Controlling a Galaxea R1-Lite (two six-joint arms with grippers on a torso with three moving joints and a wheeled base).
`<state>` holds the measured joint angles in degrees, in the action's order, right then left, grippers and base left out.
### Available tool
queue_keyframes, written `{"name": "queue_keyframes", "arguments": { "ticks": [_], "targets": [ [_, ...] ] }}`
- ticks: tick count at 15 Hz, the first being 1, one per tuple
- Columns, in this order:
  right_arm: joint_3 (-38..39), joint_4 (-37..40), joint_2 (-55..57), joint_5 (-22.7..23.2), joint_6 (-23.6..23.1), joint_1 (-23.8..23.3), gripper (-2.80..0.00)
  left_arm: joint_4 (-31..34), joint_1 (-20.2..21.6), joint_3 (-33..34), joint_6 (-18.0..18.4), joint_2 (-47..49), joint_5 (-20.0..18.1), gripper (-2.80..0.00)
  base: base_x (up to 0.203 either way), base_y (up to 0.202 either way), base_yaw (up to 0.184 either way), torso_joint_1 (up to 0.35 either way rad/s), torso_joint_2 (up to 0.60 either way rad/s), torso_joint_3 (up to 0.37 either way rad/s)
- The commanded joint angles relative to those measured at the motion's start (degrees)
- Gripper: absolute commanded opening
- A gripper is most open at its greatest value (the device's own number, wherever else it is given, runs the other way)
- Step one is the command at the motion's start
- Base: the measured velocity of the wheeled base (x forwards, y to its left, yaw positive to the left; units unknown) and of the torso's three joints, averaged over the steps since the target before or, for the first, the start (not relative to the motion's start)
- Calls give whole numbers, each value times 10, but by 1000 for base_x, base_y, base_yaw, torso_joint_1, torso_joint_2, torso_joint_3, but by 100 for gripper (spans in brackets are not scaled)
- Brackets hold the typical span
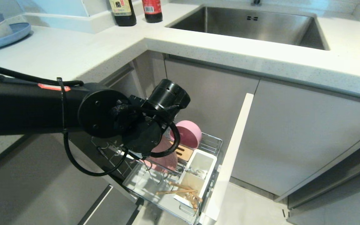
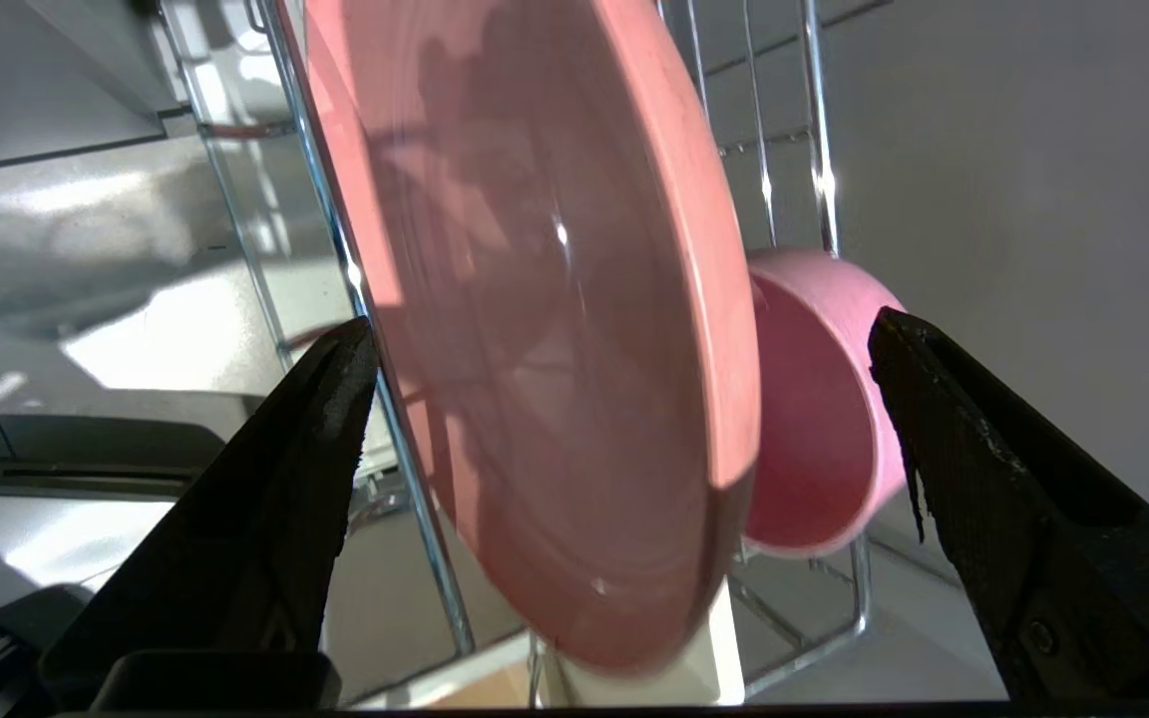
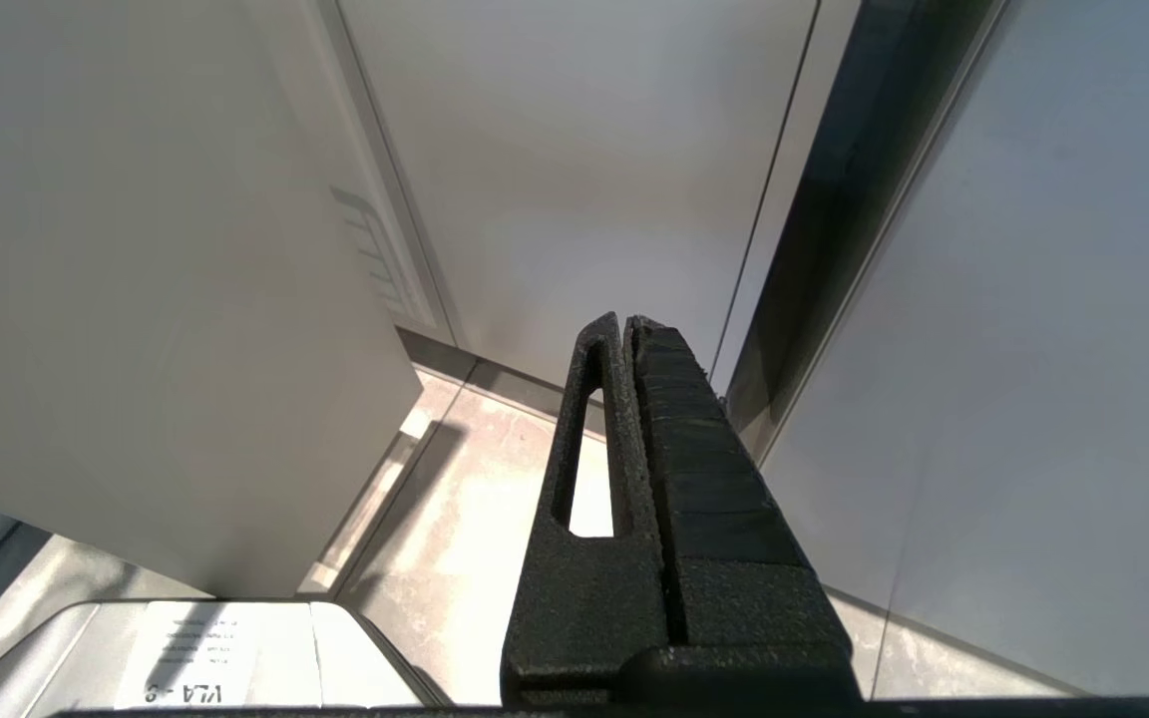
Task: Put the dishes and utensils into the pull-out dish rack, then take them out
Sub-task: Take the plate out of the cupboard
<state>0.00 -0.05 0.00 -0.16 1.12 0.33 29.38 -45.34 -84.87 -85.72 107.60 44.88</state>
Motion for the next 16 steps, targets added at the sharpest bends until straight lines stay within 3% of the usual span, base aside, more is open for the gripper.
{"name": "queue_keyframes", "arguments": {
  "ticks": [1,2,9,16],
  "targets": [
    [1,0,0,0,0,0,-280,0,3,-2,-5,9,-10,0,0,0,0,0,0,0],
    [1,0,0,0,0,0,-280,-1,4,-1,-6,9,-21,-280,0,0,0,0,0,0],
    [1,0,0,0,0,0,-280,-16,4,3,-11,9,-19,-280,0,0,0,0,0,0],
    [1,0,0,0,0,0,-280,-20,-9,3,-24,-1,24,-280,0,0,0,0,0,0]
  ]
}}
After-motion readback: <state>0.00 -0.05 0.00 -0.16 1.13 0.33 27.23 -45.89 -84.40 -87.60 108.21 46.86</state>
